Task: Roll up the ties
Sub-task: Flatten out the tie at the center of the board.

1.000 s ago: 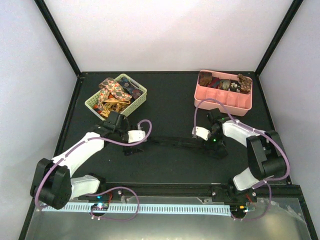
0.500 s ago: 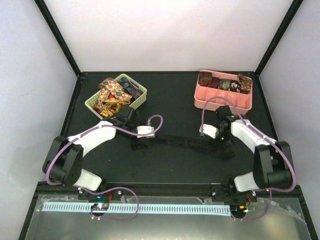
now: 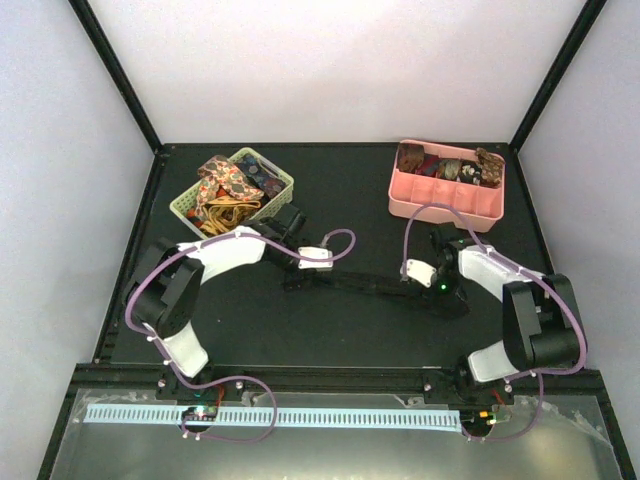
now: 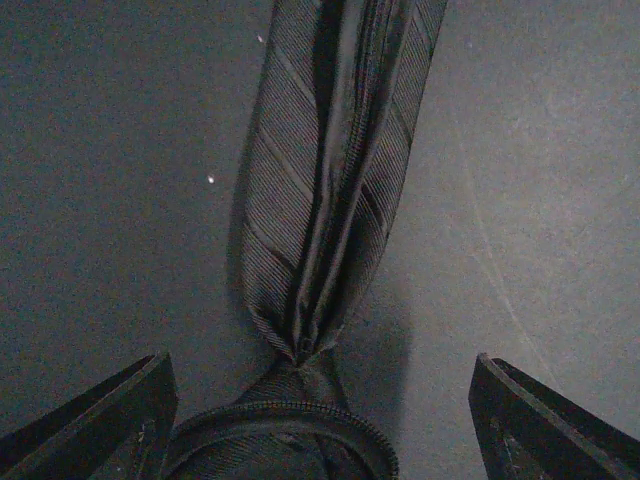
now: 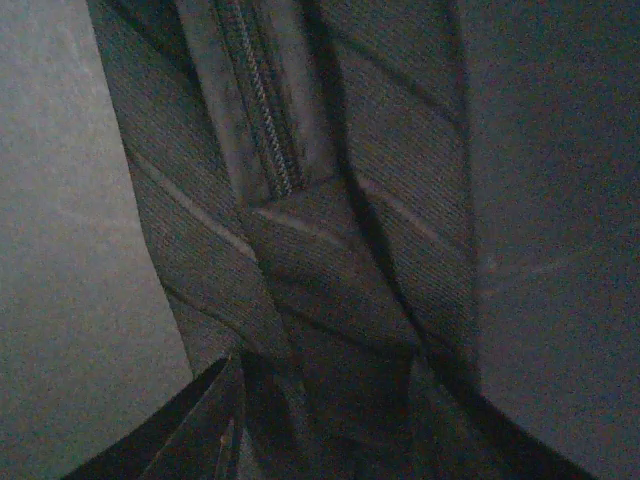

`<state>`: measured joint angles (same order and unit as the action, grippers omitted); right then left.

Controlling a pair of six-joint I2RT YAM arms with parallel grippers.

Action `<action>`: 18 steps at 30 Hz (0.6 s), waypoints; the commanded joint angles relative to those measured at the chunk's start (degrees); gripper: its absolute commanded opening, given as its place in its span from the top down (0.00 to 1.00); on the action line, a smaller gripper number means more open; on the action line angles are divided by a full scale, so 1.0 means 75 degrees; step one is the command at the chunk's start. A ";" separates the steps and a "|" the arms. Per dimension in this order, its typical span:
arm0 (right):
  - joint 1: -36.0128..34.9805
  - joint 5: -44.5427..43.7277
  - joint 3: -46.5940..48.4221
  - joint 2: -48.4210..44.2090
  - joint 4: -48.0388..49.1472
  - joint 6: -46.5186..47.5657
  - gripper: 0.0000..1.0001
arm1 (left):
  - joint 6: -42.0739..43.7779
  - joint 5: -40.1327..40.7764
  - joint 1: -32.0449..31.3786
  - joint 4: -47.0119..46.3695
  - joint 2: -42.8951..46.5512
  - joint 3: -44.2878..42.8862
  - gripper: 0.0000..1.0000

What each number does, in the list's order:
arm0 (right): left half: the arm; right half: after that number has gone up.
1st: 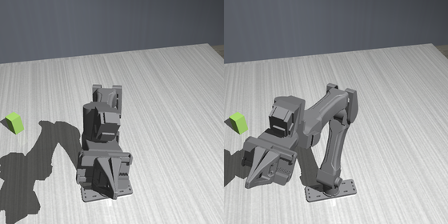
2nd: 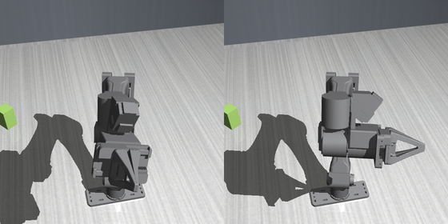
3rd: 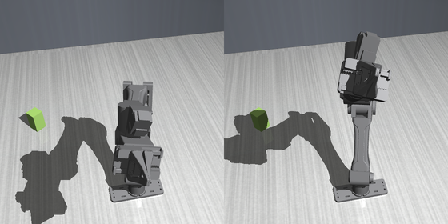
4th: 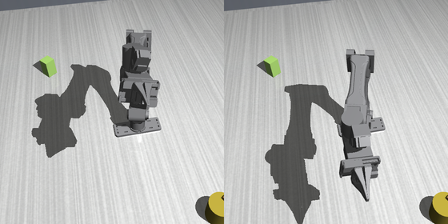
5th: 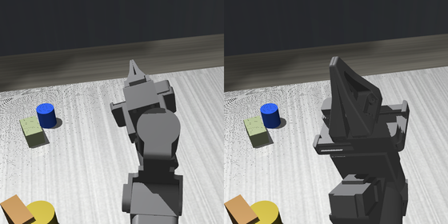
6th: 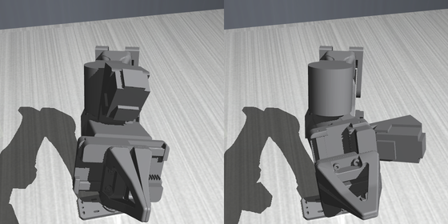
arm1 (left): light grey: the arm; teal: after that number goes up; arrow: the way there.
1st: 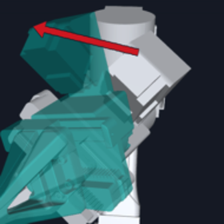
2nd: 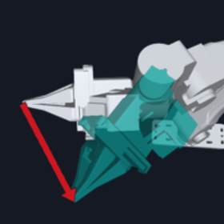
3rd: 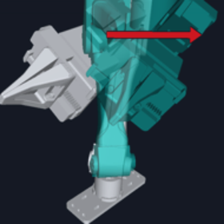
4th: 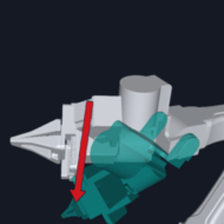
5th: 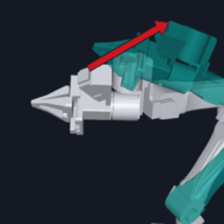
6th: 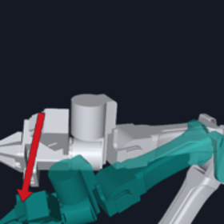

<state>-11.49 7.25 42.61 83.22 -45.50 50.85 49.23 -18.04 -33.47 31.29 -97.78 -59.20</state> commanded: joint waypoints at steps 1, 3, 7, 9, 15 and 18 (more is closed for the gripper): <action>0.0135 -0.0636 -0.0334 0.0243 0.0621 0.0207 0.53 | -0.0037 0.0222 -0.0098 0.0489 -0.0028 -0.0198 0.19; 0.0300 -0.0734 -0.0344 0.0236 0.0578 0.0416 0.54 | -0.0053 0.0065 -0.0201 0.0673 0.0089 -0.0032 0.22; 0.0581 -0.0966 -0.0322 0.0207 0.0684 0.0860 0.54 | -0.0216 -0.0298 -0.0586 0.0866 0.0364 0.0386 0.30; 0.0637 -0.1035 -0.0239 0.0249 0.0750 0.0977 0.54 | -0.0368 -0.0455 -0.0704 0.0905 0.0433 0.0491 0.34; 0.0642 -0.0690 0.0205 -0.0145 0.0488 0.0886 0.45 | -0.0658 -0.0220 -0.0636 0.0676 0.0788 0.0727 0.38; 0.0647 -0.0145 0.0650 -0.0808 0.0208 0.0591 0.35 | -0.0850 -0.0359 -0.0438 0.0493 0.1266 0.0843 0.30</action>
<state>-7.03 3.25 42.92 82.87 -42.19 56.86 45.43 -19.55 -38.33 36.21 -93.41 -53.65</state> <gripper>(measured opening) 0.613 0.661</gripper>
